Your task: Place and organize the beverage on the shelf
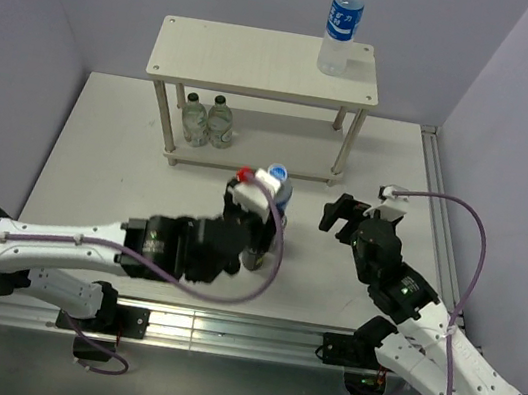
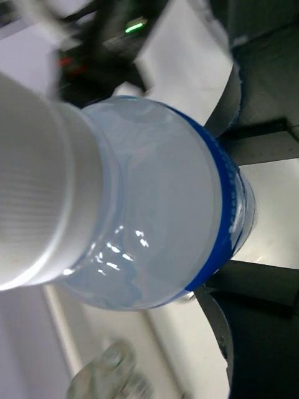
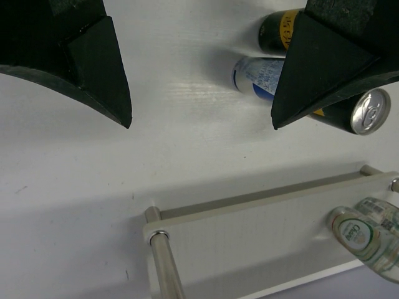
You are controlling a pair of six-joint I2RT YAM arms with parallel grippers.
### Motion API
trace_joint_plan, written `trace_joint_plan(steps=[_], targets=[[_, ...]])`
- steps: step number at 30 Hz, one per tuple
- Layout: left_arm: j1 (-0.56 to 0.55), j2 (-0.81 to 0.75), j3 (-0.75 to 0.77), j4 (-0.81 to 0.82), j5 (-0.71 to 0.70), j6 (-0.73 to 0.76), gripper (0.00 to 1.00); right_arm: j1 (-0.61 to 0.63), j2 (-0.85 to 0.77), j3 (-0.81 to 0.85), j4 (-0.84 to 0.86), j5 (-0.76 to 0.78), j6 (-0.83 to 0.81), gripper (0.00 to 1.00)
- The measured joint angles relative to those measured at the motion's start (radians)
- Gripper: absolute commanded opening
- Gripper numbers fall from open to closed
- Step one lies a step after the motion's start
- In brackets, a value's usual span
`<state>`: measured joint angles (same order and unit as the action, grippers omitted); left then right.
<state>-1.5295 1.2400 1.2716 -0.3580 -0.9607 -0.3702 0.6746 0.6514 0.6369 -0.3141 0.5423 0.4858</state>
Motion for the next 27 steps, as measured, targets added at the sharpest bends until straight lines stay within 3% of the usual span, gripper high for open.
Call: trace_joint_plan(steps=[6, 12, 18, 24, 27], targets=[[0.359, 0.059, 0.261, 0.011, 0.232, 0.185, 0.0, 0.0, -0.009, -0.043, 0.016, -0.002, 0.004, 1.0], [0.671, 0.315, 0.698, -0.053, 0.487, 0.231, 0.0, 0.0, -0.014, -0.057, 0.025, -0.006, 0.004, 1.0], [0.831, 0.605, 1.047, -0.085, 0.667, 0.245, 0.0, 0.0, -0.055, -0.071, 0.036, -0.009, 0.004, 1.0], [0.906, 0.793, 1.131, -0.029, 0.795, 0.245, 0.0, 0.0, -0.076, -0.079, 0.038, -0.011, 0.006, 1.0], [0.925, 0.814, 1.137, 0.008, 0.837, 0.241, 0.0, 0.0, -0.082, -0.089, 0.038, -0.012, 0.009, 1.0]])
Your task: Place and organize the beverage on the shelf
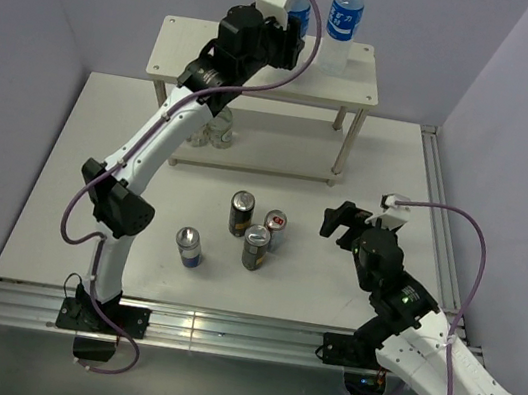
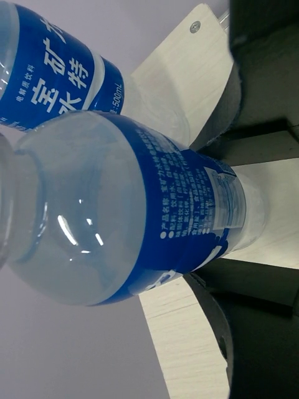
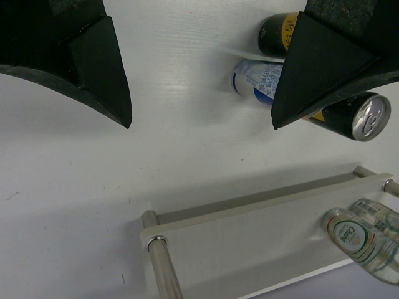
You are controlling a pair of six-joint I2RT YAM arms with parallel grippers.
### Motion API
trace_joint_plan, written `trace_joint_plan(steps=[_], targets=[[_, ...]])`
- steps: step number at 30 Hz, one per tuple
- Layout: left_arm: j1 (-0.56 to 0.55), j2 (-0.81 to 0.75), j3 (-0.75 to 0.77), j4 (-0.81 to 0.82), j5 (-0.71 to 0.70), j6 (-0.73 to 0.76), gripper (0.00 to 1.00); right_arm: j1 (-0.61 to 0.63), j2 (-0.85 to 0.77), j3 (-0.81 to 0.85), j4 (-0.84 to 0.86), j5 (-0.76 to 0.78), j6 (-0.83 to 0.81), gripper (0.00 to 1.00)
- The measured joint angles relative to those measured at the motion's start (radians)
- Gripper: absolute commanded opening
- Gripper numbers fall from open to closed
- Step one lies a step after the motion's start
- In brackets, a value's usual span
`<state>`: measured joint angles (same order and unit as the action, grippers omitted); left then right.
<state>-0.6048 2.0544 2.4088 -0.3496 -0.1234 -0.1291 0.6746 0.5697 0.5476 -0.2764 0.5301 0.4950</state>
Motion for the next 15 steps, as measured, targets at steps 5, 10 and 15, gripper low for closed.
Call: trace_joint_plan(steps=[5, 10, 15], targets=[[0.007, 0.019, 0.02, 0.005, 0.043, -0.003, 0.0, 0.0, -0.002, 0.0, 0.001, 0.0, 0.006, 1.0], [0.007, 0.039, 0.027, 0.046, 0.092, -0.003, 0.09, 0.0, -0.006, -0.001, 0.005, 0.0, 0.007, 1.0], [0.007, 0.045, 0.022, 0.068, 0.121, -0.003, 0.44, 0.0, -0.005, -0.014, 0.014, -0.002, 0.01, 1.0]])
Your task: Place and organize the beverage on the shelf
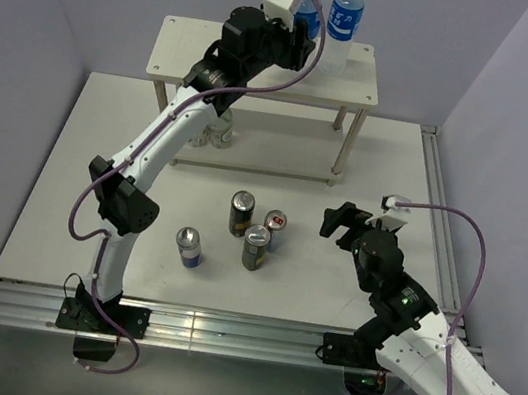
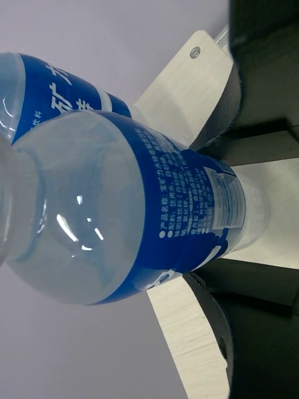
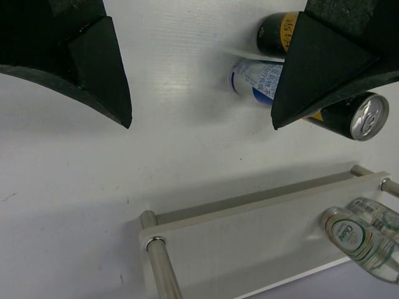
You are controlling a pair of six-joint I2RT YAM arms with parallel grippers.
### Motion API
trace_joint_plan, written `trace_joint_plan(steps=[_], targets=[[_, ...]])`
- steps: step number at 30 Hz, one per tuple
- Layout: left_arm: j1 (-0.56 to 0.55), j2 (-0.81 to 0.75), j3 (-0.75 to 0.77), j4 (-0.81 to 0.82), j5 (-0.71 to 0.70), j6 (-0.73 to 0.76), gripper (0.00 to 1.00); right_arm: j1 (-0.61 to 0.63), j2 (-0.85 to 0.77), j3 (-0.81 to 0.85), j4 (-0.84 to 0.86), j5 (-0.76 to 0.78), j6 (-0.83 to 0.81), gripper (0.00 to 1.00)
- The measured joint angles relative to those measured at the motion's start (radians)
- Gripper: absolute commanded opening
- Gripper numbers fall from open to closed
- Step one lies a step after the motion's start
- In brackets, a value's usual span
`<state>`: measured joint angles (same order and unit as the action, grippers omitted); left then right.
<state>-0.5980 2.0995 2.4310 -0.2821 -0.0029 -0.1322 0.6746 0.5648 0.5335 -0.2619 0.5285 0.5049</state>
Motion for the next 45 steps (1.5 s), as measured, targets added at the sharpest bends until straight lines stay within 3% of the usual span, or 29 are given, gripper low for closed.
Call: trace_joint_plan(steps=[2, 4, 5, 14, 19, 24, 32, 38, 45], targets=[[0.0, 0.0, -0.006, 0.01, 0.007, 0.0, 0.66, 0.0, 0.0, -0.001, 0.0, 0.0, 0.0, 1.0], [0.0, 0.0, -0.017, 0.027, 0.014, 0.004, 0.71, 0.0, 0.0, -0.002, 0.001, 0.0, 0.0, 1.0], [-0.001, 0.0, -0.022, 0.035, 0.015, 0.006, 0.79, 0.0, 0.0, -0.002, 0.001, -0.001, 0.0, 1.0], [-0.013, 0.0, -0.082, 0.084, 0.016, 0.016, 0.86, 0.0, 0.0, -0.003, 0.002, -0.002, 0.0, 1.0], [-0.026, -0.049, -0.205, 0.094, -0.019, 0.027, 0.89, 0.0, 0.002, -0.003, 0.003, -0.002, 0.0, 1.0], [-0.082, -0.225, -0.44, 0.092, -0.115, 0.054, 0.91, 0.0, 0.003, -0.003, 0.008, -0.002, 0.002, 1.0], [-0.279, -0.725, -0.915, 0.133, -0.367, 0.076, 0.92, 0.0, 0.016, -0.003, 0.008, 0.002, 0.004, 1.0], [-0.425, -1.06, -1.341, 0.174, -0.514, -0.032, 0.91, 0.0, 0.02, -0.003, 0.006, 0.002, 0.004, 1.0], [-0.445, -1.035, -1.674, 0.213, -0.544, -0.19, 0.89, 0.0, 0.008, -0.003, -0.025, 0.002, 0.008, 1.0]])
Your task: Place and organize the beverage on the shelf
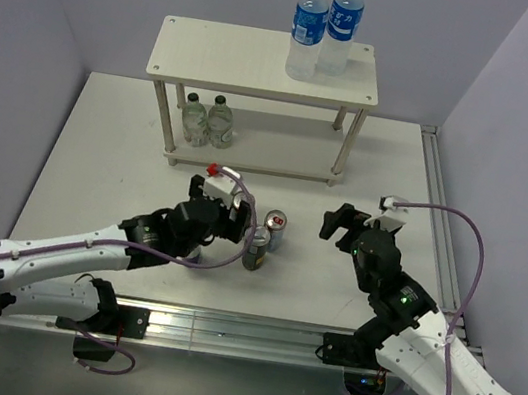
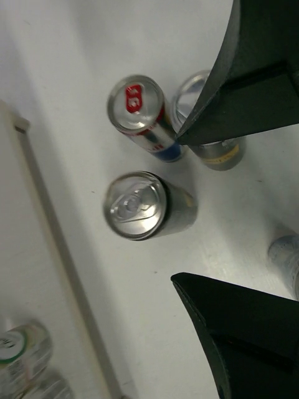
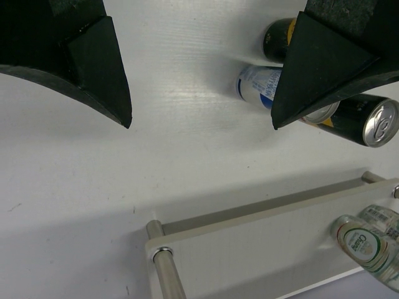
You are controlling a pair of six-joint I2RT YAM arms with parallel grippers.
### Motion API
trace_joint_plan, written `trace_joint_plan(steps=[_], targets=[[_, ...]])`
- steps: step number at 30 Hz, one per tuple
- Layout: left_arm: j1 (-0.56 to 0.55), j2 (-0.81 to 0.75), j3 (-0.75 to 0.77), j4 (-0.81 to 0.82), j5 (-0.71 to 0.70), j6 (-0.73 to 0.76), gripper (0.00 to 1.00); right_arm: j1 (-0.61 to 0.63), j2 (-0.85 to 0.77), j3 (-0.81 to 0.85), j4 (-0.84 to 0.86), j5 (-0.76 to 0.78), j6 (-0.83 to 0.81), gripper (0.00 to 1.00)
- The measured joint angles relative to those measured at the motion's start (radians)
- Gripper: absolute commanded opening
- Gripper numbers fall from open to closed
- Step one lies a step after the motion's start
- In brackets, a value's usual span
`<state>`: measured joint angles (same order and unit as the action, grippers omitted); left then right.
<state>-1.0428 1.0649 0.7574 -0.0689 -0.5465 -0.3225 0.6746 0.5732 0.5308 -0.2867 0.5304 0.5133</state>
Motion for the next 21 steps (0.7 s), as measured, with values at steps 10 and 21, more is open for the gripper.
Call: trace_joint_plan(steps=[10, 21], targets=[[-0.006, 0.105, -0.067, 0.121, -0.005, -0.095, 0.88, 0.0, -0.069, 0.0, -0.061, 0.008, 0.007, 1.0], [-0.005, 0.275, -0.037, 0.259, -0.084, -0.109, 0.87, 0.0, -0.067, 0.0, -0.076, 0.008, 0.006, 1.0]])
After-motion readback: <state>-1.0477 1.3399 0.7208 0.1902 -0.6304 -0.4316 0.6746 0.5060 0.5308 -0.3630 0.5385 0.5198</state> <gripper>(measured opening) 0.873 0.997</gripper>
